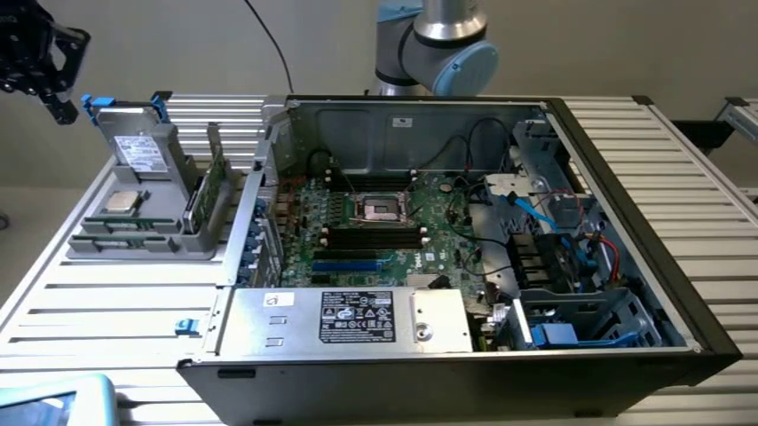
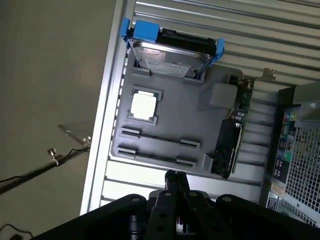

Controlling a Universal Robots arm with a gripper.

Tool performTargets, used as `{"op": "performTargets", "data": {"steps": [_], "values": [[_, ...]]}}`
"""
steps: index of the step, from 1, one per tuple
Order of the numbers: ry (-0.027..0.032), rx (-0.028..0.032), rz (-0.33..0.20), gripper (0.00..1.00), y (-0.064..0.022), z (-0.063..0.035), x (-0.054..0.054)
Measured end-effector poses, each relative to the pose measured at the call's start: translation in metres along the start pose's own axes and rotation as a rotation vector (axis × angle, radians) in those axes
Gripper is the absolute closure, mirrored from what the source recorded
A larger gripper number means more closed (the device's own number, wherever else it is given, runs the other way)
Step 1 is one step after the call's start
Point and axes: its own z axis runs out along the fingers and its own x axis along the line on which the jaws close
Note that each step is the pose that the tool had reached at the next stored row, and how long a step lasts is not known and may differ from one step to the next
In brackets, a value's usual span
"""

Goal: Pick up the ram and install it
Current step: 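Pick up the ram and move it above insertion slot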

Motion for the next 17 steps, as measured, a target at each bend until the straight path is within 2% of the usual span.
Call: {"op": "performTargets", "data": {"steps": [17], "values": [[0.0149,-0.0049,-0.308,0.89,0.0000,0.0011,0.0001]]}}
